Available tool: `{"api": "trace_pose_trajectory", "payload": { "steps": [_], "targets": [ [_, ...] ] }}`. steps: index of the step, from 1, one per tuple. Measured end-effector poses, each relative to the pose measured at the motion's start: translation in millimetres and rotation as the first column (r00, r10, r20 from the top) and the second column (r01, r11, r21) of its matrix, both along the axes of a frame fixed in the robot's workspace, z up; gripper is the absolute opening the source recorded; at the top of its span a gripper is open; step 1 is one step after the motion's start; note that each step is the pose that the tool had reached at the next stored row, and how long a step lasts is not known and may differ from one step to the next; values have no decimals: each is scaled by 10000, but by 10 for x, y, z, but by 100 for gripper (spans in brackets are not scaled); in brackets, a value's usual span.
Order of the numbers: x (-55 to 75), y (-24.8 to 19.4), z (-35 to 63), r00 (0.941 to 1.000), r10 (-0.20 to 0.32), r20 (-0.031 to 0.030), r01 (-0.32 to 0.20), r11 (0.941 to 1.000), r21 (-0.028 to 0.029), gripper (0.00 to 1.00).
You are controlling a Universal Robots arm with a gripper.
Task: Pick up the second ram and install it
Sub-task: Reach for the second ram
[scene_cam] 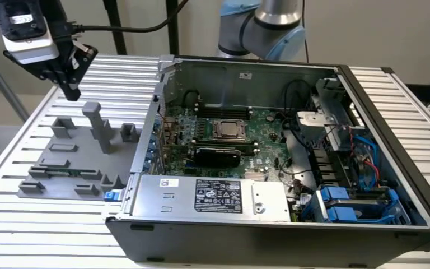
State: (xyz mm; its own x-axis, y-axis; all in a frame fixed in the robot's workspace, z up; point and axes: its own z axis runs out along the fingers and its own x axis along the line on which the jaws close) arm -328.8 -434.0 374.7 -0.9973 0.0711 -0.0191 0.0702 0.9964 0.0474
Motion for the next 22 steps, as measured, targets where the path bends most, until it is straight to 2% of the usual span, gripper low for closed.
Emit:
{"api": "trace_pose_trajectory", "payload": {
  "steps": [9,13,15,16,22],
  "targets": [
    [-410,-2,-132,10000,0,-5,0,10000,-30,0],
    [-587,-2,-182,10000,0,-49,0,10000,-38,0],
    [-608,-5,-192,9999,2,-139,-2,10000,-36,0],
    [-609,-5,-191,9999,1,-155,-2,10000,-37,0],
    [-609,-5,-191,9999,-6,-157,5,10000,-31,0]
  ]
}}
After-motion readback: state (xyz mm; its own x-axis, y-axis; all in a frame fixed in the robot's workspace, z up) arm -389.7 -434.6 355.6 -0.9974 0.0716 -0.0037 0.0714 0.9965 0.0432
